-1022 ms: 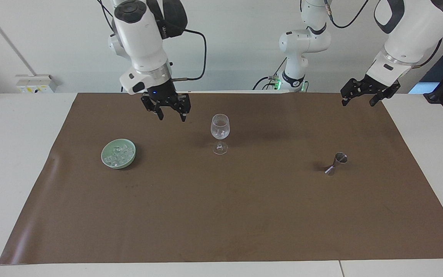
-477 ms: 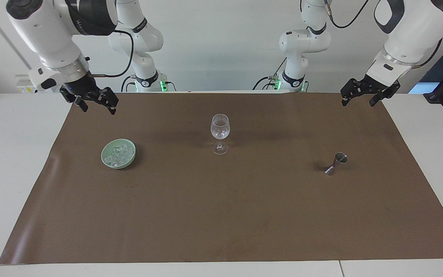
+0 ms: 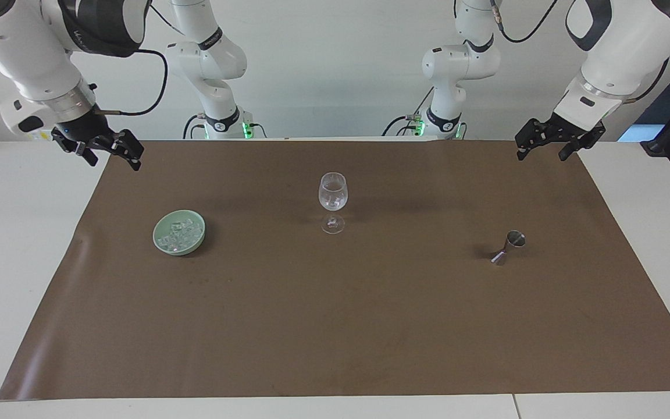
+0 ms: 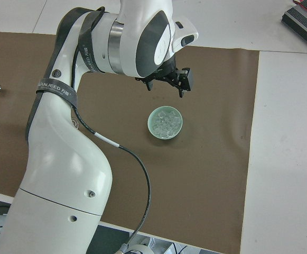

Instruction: Pour wine and add ice with both arms

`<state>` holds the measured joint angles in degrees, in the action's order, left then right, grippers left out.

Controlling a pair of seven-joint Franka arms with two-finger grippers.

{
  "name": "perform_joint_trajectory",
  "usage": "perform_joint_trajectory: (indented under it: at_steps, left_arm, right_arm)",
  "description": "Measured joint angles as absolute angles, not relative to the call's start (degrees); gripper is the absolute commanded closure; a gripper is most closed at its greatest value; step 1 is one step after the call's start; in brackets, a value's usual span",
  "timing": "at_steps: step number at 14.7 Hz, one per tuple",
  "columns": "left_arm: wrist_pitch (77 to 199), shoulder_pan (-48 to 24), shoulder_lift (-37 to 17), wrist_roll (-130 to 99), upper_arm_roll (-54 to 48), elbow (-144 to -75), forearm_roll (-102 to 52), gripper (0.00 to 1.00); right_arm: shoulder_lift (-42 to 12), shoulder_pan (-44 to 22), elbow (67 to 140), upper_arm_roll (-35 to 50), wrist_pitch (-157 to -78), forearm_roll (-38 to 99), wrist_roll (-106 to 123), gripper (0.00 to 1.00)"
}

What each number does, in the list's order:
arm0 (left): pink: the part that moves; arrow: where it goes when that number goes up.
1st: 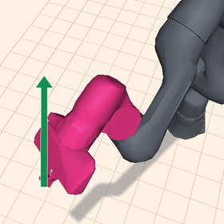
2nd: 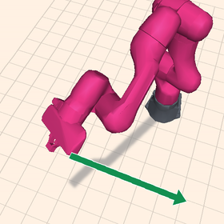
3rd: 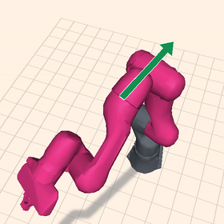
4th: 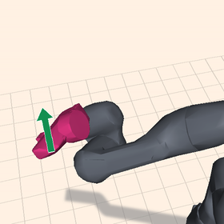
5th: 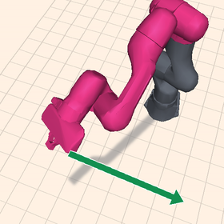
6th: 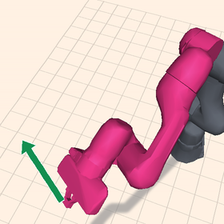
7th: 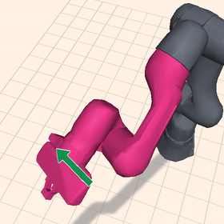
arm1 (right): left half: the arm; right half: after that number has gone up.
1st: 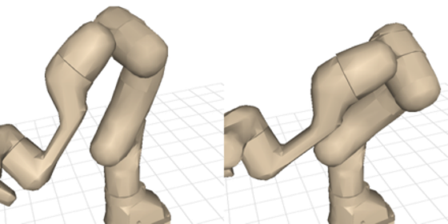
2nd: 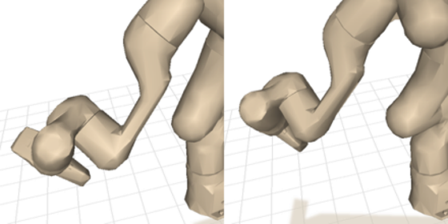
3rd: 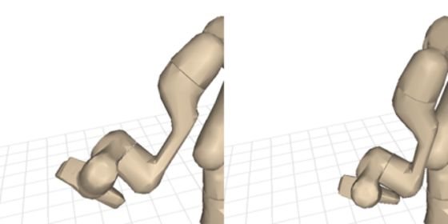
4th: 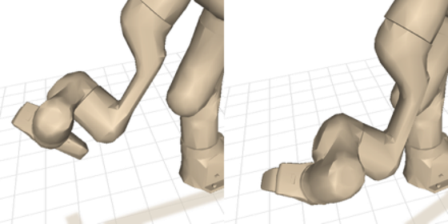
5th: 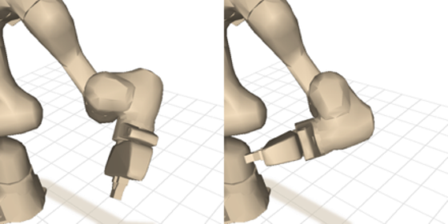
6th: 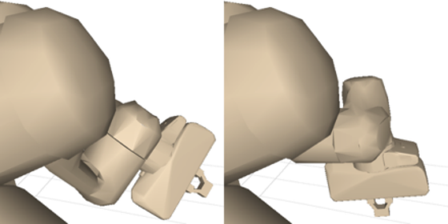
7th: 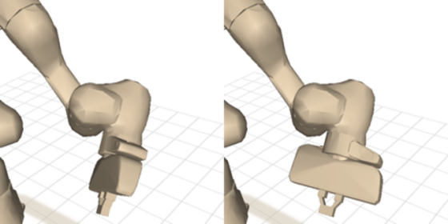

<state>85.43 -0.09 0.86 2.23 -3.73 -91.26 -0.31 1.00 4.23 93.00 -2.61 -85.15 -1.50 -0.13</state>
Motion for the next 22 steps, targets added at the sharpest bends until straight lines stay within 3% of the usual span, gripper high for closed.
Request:
perform_joint_trajectory:
  at_steps: [22]
  left_arm:
    - [85.43,-0.09,0.86,2.23,-3.73,-91.26,-0.31,0.00]
  right_arm:
    - [-0.03,3.16,90.19,-6.54,-84.38,-1.46,5.95,0.00]
